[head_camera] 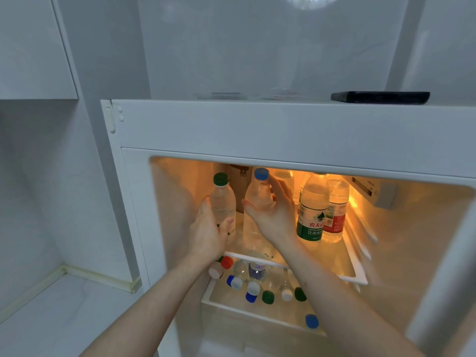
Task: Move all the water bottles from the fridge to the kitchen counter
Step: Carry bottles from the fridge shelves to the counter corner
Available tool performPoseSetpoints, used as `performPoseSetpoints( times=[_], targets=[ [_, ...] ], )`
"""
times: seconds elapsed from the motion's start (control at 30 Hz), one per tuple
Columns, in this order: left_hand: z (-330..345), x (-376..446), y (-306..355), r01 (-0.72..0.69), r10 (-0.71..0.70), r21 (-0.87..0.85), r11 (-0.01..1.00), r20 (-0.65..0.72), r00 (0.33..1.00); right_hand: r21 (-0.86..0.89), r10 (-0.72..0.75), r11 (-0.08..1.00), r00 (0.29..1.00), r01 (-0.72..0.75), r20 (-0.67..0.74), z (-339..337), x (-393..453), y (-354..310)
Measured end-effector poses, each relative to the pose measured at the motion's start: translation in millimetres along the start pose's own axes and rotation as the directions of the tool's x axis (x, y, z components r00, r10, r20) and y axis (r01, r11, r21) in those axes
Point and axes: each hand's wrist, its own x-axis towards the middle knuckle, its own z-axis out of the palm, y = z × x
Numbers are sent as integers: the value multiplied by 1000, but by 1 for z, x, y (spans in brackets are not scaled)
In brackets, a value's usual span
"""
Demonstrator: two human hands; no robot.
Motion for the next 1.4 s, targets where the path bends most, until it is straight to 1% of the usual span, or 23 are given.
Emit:
performPoseSetpoints(
  times=[0.07,0.13,0.2,0.3,0.37,0.7,0.83,0.93,1.03,1.13,1.17,1.3,1.4],
  targets=[
    [2,2,0,3,-3,17,1000,-5,1000,29,37,999,998,-35,-54,-3,-6,3],
    [3,1,0,5,-5,29,1000,-7,1000,97,100,991,991,-92,-89,-6,-13,6],
    [3,-2,-1,4,-4,28,1000,-1,1000,155,145,979,988,-135,-51,-8,-22,11],
    [2,-6,0,-2,1,27,1000,7,1000,134,185,972,980,-193,67,-6,-41,21],
    [1,-8,0,-2,2,16,1000,5,1000,140,211,966,975,-218,65,-3,-50,26],
    [-2,-26,-3,-13,13,-46,999,-2,1000,314,238,926,970,-212,-46,-3,-66,27],
    [-10,-43,6,-47,48,-145,988,-2,999,321,227,927,971,-194,-70,-8,-70,21],
    [-26,-66,14,-83,81,-179,980,-15,997,312,207,933,977,-179,-58,-18,-72,12],
    [-50,-91,12,-115,113,-196,974,-20,993,284,135,951,991,-125,-13,-28,-81,-6],
    [-82,-123,7,-70,69,-202,977,-11,998,282,78,954,993,-99,87,-33,-102,-27],
    [-94,-140,-1,-38,38,-196,980,-7,999,295,68,949,987,-108,144,-30,-115,-37],
    [-133,-197,-26,69,-74,-146,987,-23,997,361,32,921,955,-143,296,-23,-160,-67],
    [-169,-257,-47,199,-210,-139,970,-71,975,396,-6,899,899,-187,438,-7,-202,-97]
  ],
)
